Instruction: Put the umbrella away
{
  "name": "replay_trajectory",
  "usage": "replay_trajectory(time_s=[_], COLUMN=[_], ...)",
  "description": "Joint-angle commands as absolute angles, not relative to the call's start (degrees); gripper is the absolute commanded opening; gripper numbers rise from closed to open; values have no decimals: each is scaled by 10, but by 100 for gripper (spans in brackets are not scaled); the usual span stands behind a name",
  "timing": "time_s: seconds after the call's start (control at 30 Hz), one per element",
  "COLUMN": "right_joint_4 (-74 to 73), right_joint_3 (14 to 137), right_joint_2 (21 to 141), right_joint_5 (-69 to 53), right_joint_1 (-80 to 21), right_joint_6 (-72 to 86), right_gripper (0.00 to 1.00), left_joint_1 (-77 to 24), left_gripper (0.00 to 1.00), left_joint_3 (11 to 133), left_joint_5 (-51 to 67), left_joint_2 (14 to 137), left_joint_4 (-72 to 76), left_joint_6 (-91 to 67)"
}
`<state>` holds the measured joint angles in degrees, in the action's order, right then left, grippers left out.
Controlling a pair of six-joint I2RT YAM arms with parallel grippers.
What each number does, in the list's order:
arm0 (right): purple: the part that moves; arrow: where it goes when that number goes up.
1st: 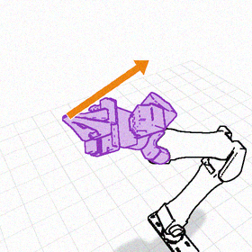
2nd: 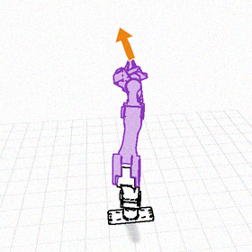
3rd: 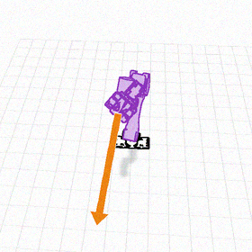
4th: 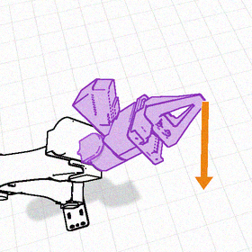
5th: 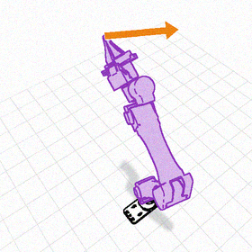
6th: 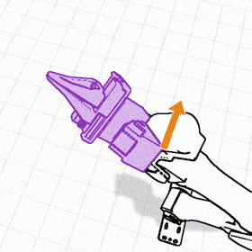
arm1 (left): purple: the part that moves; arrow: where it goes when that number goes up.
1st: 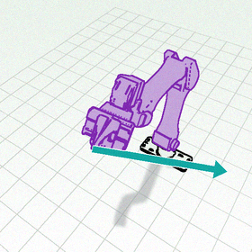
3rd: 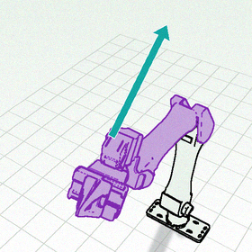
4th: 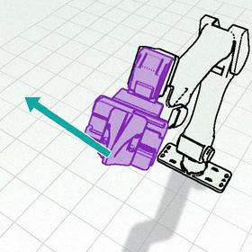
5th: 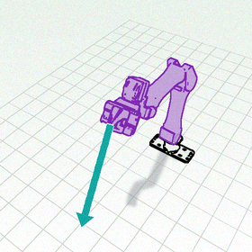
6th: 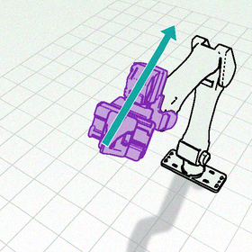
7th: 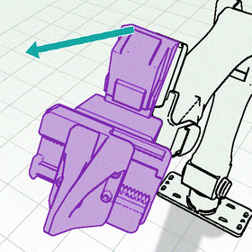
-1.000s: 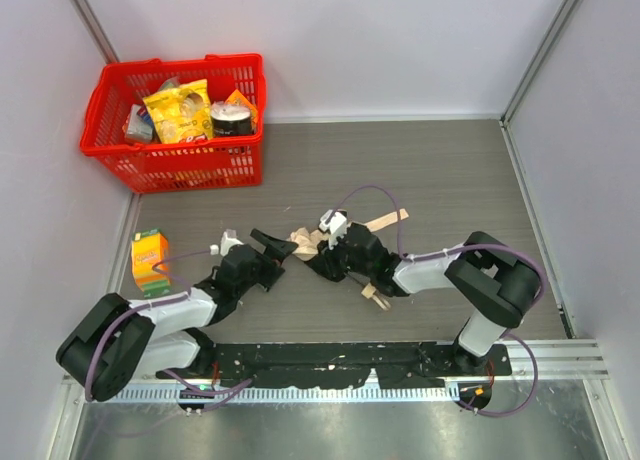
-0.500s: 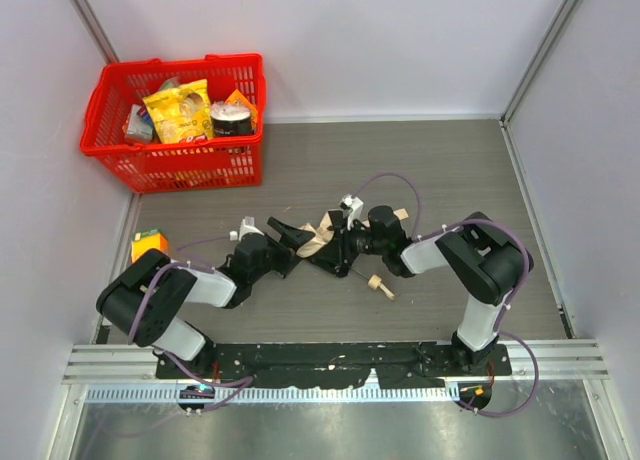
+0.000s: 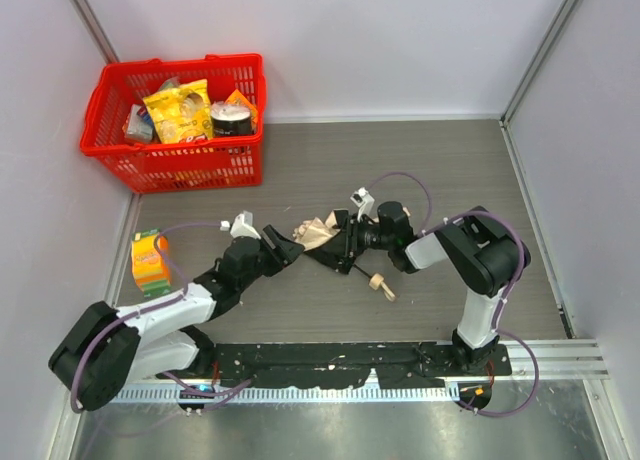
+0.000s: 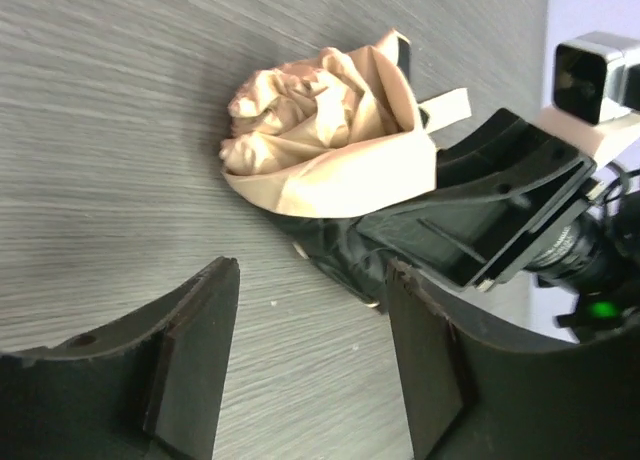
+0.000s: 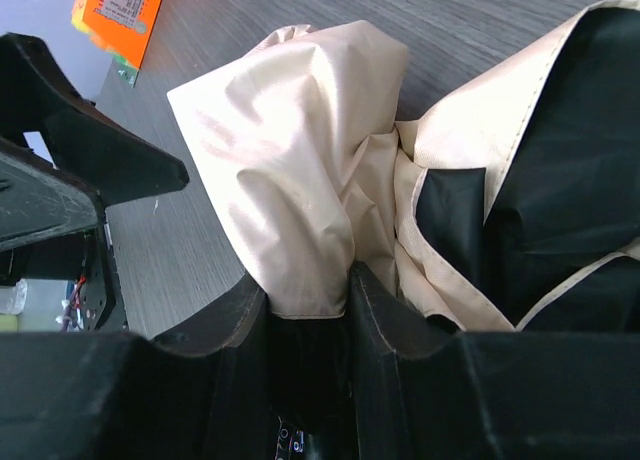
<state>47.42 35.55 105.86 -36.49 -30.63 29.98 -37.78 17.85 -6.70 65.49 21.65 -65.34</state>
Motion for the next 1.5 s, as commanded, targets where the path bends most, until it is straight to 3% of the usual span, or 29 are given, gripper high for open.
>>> replay_trajectory(time_s=[0.0, 0.17, 0.23, 0.33, 0.4, 0.53, 0.6, 0.8, 0.9, 1.0, 1.17, 1.23, 1.27, 1.47], right_joint_4=[446, 432, 409, 365, 354, 309, 293, 272, 264, 239, 205, 198, 192, 200], right_joint_3=[337, 331, 336, 345, 345, 357, 359, 370, 374, 382, 395, 401, 405, 415], right_joint_2=[1024, 960, 938, 915, 891, 864, 854, 848, 847, 848, 847, 847, 847, 853], right_joint_5=[-338, -320, -314, -308, -309, -304, -301, -294, -286, -271, -218, -195, -170, -47], right_joint_1=[-295, -294, -292, -288, -284, -277, -277, -277, -278, -278, -294, -306, -309, -351], right_joint_6=[322, 324, 314, 294, 289, 266, 254, 239, 235, 221, 195, 189, 189, 184], right_gripper=[1, 1, 1, 1, 1, 1, 1, 1, 1, 1, 1, 1, 1, 1], left_joint_1=[-374, -370, -366, -350, -331, -297, -292, -293, -299, -320, -437, -439, -446, -558], left_gripper=[63, 89, 88, 71, 69, 86, 87, 56, 47, 33, 29, 7, 0, 0], left_joint_3=[207, 215, 240, 271, 274, 272, 273, 279, 285, 296, 374, 381, 386, 348], left_joint_5=[-74, -53, -41, -3, 61, 150, 177, 252, 250, 191, -73, -72, -76, -156], left_joint_2=[627, 649, 672, 718, 739, 773, 791, 852, 853, 808, 727, 727, 729, 717], left_joint_4=[112, 151, 149, 162, 205, 289, 308, 386, 383, 304, 70, 69, 62, 106], left_joint_6=[-491, -486, -483, -482, -494, -528, -551, -604, -599, -546, -409, -408, -409, -388])
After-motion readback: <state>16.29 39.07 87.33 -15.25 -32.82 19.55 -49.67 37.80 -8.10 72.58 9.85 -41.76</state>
